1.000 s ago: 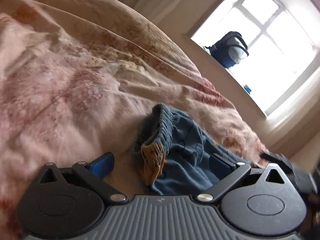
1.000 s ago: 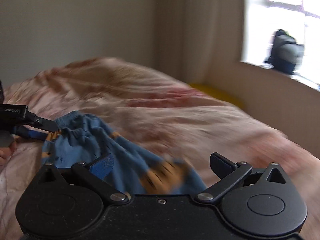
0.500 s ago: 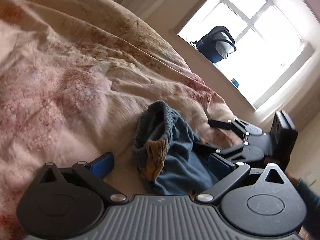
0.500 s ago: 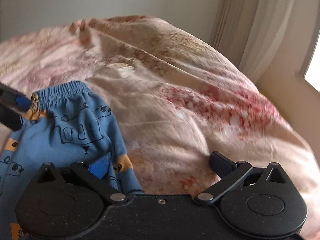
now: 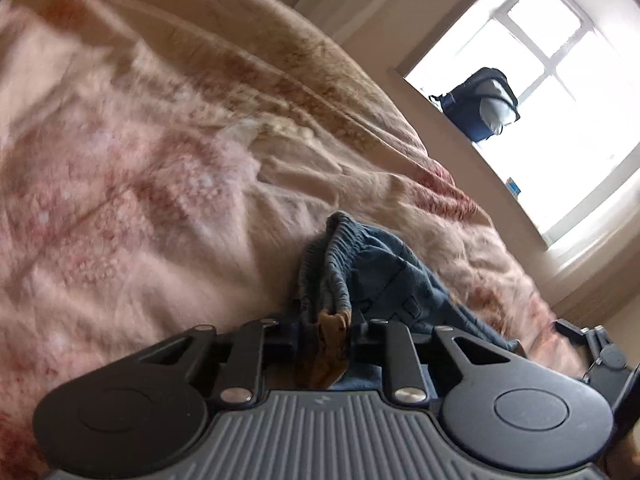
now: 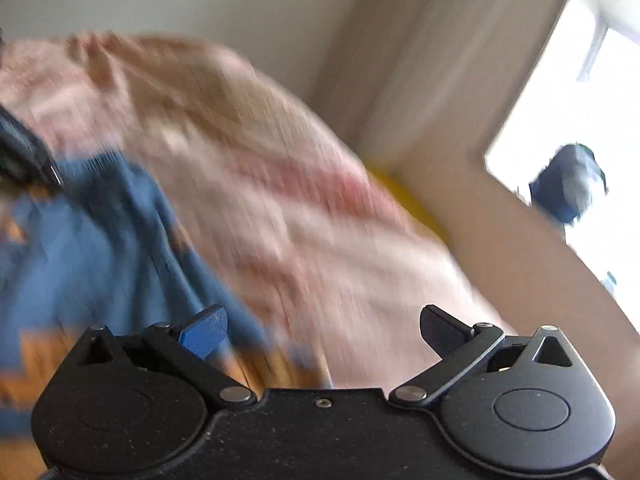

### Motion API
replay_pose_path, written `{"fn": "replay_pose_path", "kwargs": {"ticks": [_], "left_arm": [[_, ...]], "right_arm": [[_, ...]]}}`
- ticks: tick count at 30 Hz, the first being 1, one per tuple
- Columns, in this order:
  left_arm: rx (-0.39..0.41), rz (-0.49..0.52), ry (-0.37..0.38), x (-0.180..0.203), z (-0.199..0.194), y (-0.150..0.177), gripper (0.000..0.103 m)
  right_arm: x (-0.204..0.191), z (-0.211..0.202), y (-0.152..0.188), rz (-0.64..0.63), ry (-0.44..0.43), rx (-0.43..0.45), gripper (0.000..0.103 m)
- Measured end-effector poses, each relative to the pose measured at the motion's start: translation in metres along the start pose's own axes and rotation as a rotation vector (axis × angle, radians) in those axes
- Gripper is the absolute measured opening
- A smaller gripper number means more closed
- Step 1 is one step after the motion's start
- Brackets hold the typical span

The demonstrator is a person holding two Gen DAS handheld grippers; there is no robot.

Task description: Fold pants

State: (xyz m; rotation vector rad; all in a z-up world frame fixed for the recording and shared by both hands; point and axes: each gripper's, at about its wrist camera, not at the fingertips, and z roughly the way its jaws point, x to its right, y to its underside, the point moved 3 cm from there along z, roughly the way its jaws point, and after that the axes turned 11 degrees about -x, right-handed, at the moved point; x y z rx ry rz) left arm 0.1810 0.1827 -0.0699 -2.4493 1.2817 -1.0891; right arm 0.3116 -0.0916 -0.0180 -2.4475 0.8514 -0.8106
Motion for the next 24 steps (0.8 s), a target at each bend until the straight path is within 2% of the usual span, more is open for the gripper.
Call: {"fn": "replay_pose_path", "kwargs": {"ticks": [1,3,4,5,6,8,9,10,12,13,15,18,21,24], "left_arm": [[0.005,0.015,-0.021,0.004,-0.001,0.0,0.021],[0.008,0.014,-0.037,0.009,-0.003,-0.001,0.021],[0.007,0.006,-0.036,0.01,-0.004,-0.002,0.021],[0.005,0.003,-0.036,0.01,-0.006,-0.002,0.021],[0.003,0.004,-0.039,0.011,-0.006,-0.003,0.021],[0.004,0.012,-0.047,0.012,-0.009,-0.003,0.021],[0.009,0.021,-0.054,0.014,-0.01,-0.002,0.021],[0.017,0.032,-0.063,0.017,-0.011,-0.002,0.021],[0.037,0.046,-0.075,0.025,-0.016,-0.002,0.02],[0.054,0.049,-0.077,0.03,-0.02,-0.002,0.02],[0.089,0.075,-0.067,0.045,-0.03,-0.003,0.02],[0.148,0.207,-0.044,0.083,-0.05,0.001,0.019],[0.186,0.428,0.016,0.142,-0.068,0.018,0.019],[0.135,0.631,0.08,0.202,-0.071,0.048,0.021]], "right_arm": [[0.01,0.006,0.009,0.019,0.068,-0.01,0.102],[0.038,0.002,0.019,0.154,0.201,-0.02,0.102],[0.048,-0.004,0.021,0.214,0.234,-0.015,0.102],[0.056,-0.016,0.022,0.273,0.207,0.026,0.102],[0.059,-0.027,0.023,0.309,0.134,0.073,0.102],[0.049,-0.033,0.021,0.272,0.058,0.084,0.102],[0.04,-0.028,0.021,0.23,0.044,0.074,0.102],[0.031,-0.014,0.022,0.191,0.035,0.026,0.102],[0.026,0.011,0.029,0.221,0.011,-0.048,0.102],[0.029,0.012,0.033,0.277,0.001,-0.036,0.102],[0.035,-0.01,0.036,0.372,0.046,0.03,0.102],[0.038,-0.072,0.052,0.438,0.094,0.161,0.102],[0.043,-0.125,0.085,0.505,0.132,0.196,0.102],[0.049,-0.171,0.129,0.683,0.138,0.196,0.102]]}}
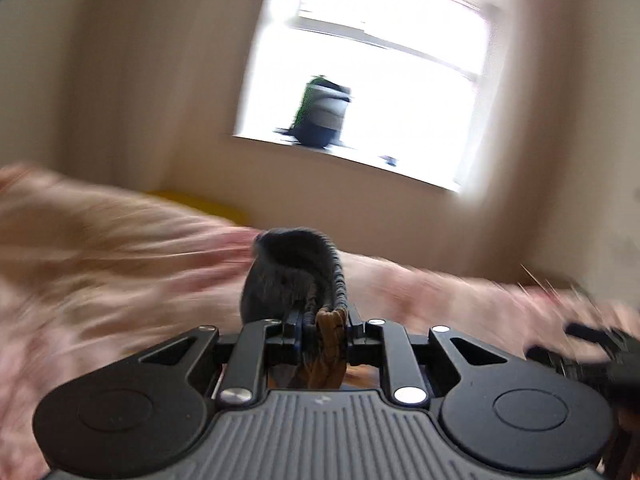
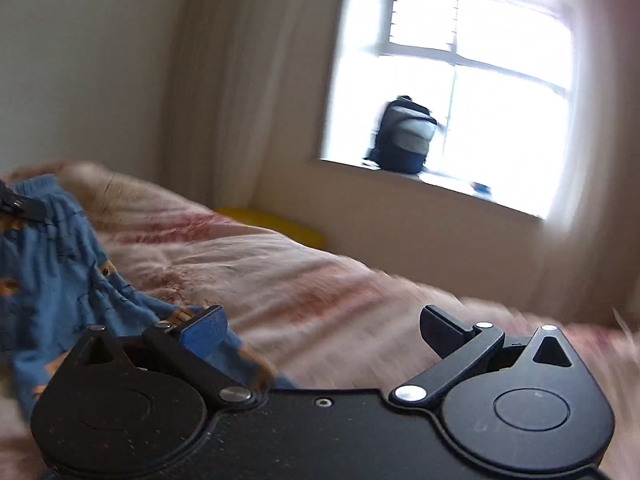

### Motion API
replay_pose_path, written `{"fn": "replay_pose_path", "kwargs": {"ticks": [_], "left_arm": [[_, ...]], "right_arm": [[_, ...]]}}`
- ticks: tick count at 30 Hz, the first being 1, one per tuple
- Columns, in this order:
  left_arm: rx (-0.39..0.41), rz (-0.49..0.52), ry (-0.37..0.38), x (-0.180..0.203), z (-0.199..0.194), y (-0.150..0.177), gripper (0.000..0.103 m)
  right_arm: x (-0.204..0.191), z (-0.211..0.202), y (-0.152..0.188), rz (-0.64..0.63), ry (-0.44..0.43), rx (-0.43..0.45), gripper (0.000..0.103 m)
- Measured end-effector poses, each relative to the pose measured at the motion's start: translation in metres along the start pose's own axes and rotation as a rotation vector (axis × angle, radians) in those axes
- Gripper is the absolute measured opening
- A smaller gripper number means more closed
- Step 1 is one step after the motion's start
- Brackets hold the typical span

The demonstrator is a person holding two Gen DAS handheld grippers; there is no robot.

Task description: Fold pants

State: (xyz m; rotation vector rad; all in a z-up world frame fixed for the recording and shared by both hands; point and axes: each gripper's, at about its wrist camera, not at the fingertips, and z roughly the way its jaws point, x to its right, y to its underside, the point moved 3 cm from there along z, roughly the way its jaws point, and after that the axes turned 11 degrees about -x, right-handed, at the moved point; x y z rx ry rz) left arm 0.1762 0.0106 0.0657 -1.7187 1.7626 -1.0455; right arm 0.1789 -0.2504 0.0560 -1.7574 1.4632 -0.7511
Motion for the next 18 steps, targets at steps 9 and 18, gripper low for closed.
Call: {"fn": "replay_pose_path", "kwargs": {"ticks": [9,18], "left_arm": [[-0.185,0.318,0.193,0.14,0.058,0.033,0.039],[-0.252,0.564,0.14,0.157,0.078,0.103,0.079]], "right_arm": [[0.082,-0.053,0.034,0.457,0.065,0.012,0.102],[0.085,-0.007,0.078,0.351,-0.054,-0.074,0.102]]}}
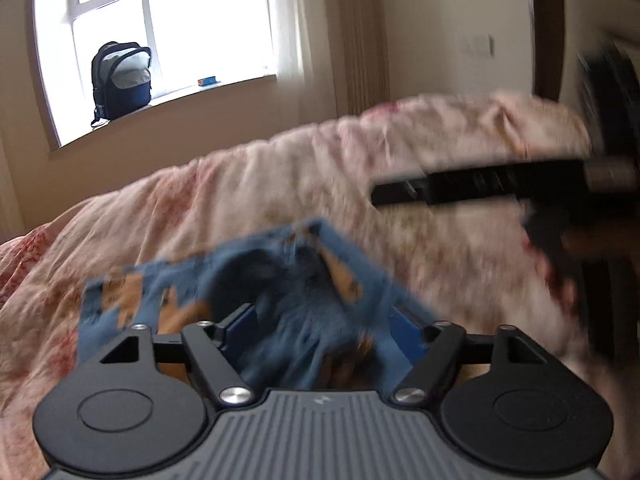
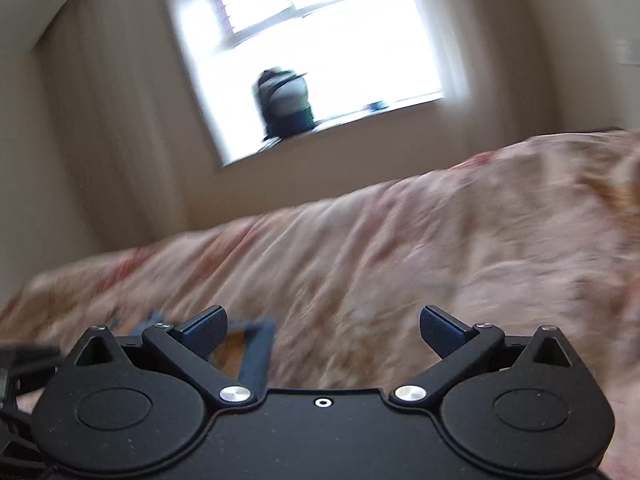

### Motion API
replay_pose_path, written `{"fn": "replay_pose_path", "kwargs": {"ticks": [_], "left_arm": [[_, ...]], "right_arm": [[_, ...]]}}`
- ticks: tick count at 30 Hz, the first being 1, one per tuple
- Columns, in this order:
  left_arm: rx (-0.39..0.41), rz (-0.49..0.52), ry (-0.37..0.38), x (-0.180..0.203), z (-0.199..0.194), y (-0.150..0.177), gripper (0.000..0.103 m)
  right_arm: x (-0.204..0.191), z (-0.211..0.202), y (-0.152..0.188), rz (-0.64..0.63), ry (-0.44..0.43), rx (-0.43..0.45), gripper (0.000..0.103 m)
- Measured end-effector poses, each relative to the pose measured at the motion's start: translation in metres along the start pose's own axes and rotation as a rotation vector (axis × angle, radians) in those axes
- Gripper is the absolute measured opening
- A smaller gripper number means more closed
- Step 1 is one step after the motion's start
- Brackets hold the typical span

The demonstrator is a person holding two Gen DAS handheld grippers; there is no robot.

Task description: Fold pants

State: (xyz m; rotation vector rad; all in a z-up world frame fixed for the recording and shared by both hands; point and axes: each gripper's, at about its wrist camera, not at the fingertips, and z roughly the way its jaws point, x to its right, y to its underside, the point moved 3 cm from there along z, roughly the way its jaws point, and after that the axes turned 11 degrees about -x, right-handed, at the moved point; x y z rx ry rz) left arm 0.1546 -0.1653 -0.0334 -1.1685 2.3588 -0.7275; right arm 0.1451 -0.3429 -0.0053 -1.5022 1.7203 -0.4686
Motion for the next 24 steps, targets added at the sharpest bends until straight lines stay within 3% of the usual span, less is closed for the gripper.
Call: {"fn": "replay_pose_path", "kwargs": {"ticks": [4,8,15,24], "left_arm": [[-0.025,0.052,-0.057,-0.002,-0.003,0.02,0.079],[-0.025,0.032,-0.042,-0.005,-0.009,0.02,0.079],[-0.037,0.008,-0.033,-0.009,-0.008,0.019,0.084],[-0.039,0.015,-0.041,-0.009,-0.007,0.019,0.084]], "right_arm": [[-0.033,0.017,-0.003,-0.135,-0.075,-0.057,0.102],[-0.061,0.037,-0.002,-0.266,0.067,-0.157,0.101],[-0.063,0.032,-0.001,-0.263,0.139,-0.187,0.102],[-0.056,0.032,-0.002,-0.219,0.114,-0.191,0.102]]}}
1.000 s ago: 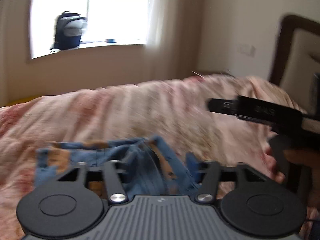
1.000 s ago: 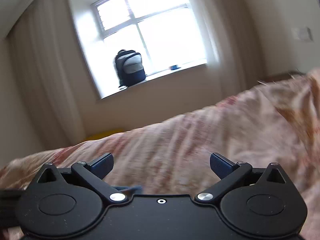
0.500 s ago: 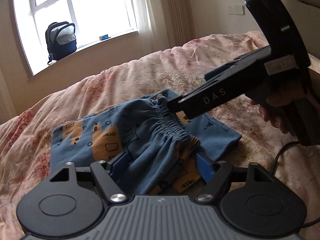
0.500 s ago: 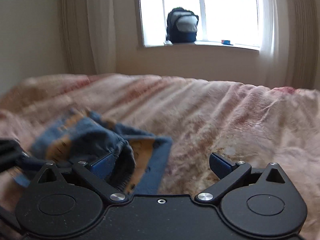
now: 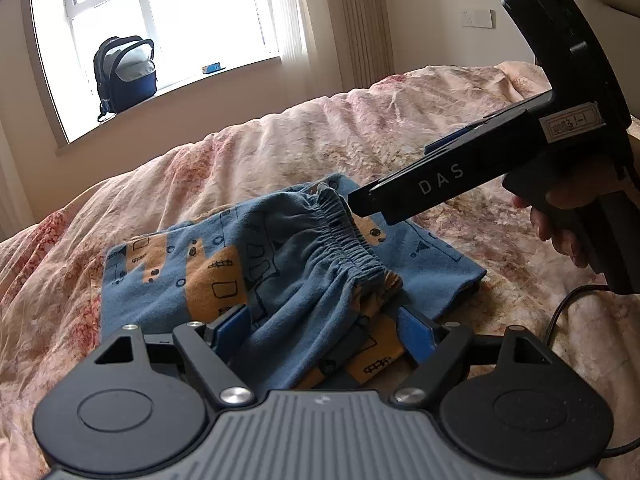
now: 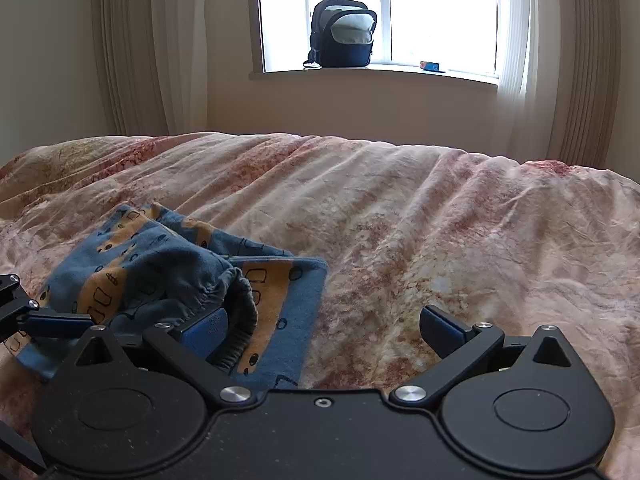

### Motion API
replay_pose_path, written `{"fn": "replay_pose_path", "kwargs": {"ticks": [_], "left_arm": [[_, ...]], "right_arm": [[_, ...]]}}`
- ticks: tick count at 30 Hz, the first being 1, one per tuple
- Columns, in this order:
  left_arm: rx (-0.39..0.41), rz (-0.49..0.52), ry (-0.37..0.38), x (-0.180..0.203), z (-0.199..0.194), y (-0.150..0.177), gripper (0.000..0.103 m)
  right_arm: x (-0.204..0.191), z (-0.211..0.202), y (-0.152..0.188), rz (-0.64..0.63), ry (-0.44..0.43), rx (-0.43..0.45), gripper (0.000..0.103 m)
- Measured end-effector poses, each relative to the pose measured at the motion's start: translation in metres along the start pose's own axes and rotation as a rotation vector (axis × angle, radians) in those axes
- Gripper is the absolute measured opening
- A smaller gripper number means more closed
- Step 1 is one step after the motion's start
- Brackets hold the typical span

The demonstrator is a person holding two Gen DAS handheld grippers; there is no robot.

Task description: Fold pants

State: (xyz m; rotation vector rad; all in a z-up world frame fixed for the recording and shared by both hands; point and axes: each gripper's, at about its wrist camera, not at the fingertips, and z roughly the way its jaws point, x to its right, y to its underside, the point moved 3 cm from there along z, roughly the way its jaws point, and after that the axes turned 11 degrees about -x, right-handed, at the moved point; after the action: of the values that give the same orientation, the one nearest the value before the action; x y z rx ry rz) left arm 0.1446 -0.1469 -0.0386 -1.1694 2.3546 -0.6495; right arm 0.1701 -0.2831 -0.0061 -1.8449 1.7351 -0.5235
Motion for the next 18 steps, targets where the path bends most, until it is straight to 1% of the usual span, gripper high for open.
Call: {"fn": "replay_pose_path", "kwargs": {"ticks": [1,2,3,5,7,9,12,13,14,15,16,17,18], "left_arm": [[0.001,0.001,0.002,0.0,0.0,0.0,0.083],[0.005,0.004,0.009,-0.001,0.0,0.0,0.078],[0.011,0.009,0.013,-0.001,-0.002,0.001,0.075],[0.014,0.019,0.016,-0.001,-0.002,0.001,0.065],[0.016,0.033,0.026,-0.002,-0.002,0.001,0.062],[0.019,0.055,0.03,-0.001,-0.001,0.001,0.06],[0.014,0.091,0.037,-0.001,0.001,0.002,0.056],[0.009,0.1,0.039,-0.002,0.003,0.002,0.052],[0.005,0.105,0.042,-0.003,0.005,0.002,0.045],[0.002,0.105,0.048,-0.004,0.006,0.002,0.039],[-0.002,0.1,0.051,-0.005,0.008,0.001,0.029],[-0.004,0.095,0.052,-0.006,0.009,0.0,0.019],[-0.004,0.089,0.054,-0.007,0.009,-0.002,0.016]], "right_arm": [[0.001,0.0,0.0,0.006,-0.006,0.004,0.102],[0.003,0.0,0.001,0.014,-0.018,0.013,0.102],[0.005,0.0,0.002,0.028,-0.038,0.029,0.102],[0.01,-0.002,0.004,0.058,-0.1,0.073,0.102],[0.01,-0.004,0.005,0.052,-0.141,0.11,0.102],[0.002,-0.005,0.003,0.004,-0.165,0.13,0.093],[-0.01,-0.002,-0.001,-0.033,-0.209,0.14,0.084],[-0.013,0.001,-0.002,-0.041,-0.218,0.137,0.082],[-0.016,0.006,-0.004,-0.048,-0.216,0.124,0.077],[-0.019,0.012,-0.004,-0.053,-0.214,0.107,0.066],[-0.021,0.017,-0.004,-0.052,-0.221,0.093,0.058],[-0.021,0.022,-0.004,-0.047,-0.234,0.079,0.045],[-0.022,0.025,-0.003,-0.034,-0.253,0.07,0.032]]}}
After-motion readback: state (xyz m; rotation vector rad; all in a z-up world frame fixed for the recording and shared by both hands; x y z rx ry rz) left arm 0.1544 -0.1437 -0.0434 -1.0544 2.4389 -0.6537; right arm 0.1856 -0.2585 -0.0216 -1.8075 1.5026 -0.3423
